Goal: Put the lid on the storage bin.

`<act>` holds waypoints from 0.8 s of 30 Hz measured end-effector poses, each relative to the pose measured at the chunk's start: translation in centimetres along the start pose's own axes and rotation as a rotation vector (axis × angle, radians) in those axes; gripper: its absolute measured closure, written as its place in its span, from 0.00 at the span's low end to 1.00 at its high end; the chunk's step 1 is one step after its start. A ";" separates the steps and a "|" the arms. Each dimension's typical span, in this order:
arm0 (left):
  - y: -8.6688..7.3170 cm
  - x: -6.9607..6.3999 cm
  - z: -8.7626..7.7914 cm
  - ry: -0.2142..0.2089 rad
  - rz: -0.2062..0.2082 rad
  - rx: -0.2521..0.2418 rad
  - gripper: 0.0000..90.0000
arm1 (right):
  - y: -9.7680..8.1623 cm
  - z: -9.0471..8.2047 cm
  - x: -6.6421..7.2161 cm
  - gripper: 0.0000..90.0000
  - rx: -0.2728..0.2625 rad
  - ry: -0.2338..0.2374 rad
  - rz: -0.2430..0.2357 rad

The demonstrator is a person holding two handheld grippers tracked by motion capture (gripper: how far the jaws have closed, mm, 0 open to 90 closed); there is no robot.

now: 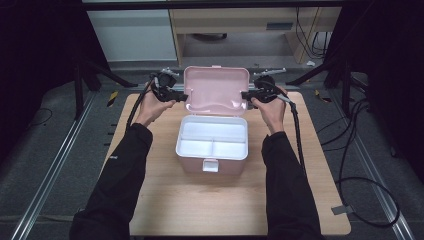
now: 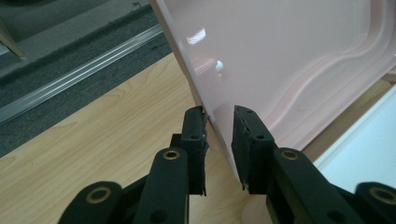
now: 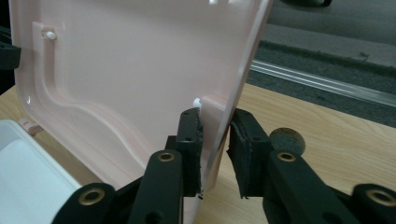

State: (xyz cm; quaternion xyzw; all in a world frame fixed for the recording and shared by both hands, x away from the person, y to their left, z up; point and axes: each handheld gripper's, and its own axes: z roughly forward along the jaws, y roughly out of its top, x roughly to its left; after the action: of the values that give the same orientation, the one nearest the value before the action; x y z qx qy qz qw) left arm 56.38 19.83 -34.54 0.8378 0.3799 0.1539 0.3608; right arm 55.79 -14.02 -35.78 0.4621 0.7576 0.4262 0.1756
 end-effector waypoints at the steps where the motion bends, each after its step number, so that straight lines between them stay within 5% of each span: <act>1: 0.0 -0.1 -0.1 0.001 0.002 0.002 0.83 | 0.0 -0.1 0.1 0.86 -0.002 -0.005 -0.005; 14: -0.3 0.1 -1.1 -0.009 0.034 -0.088 0.78 | -0.8 -0.9 0.4 0.91 -0.065 -0.009 -0.020; 20: -0.5 -0.1 -0.7 0.006 0.068 -0.039 0.82 | -0.8 -1.3 0.9 0.90 -0.068 -0.012 -0.049; 24: -0.6 -0.1 -0.8 -0.005 0.053 -0.030 0.86 | -0.8 -1.5 1.3 0.90 -0.066 -0.017 -0.072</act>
State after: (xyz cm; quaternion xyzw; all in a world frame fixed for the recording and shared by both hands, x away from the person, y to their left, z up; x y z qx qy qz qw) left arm 55.58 20.38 -34.47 0.8424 0.3543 0.1667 0.3702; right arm 53.73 -13.81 -35.43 0.4323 0.7576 0.4404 0.2125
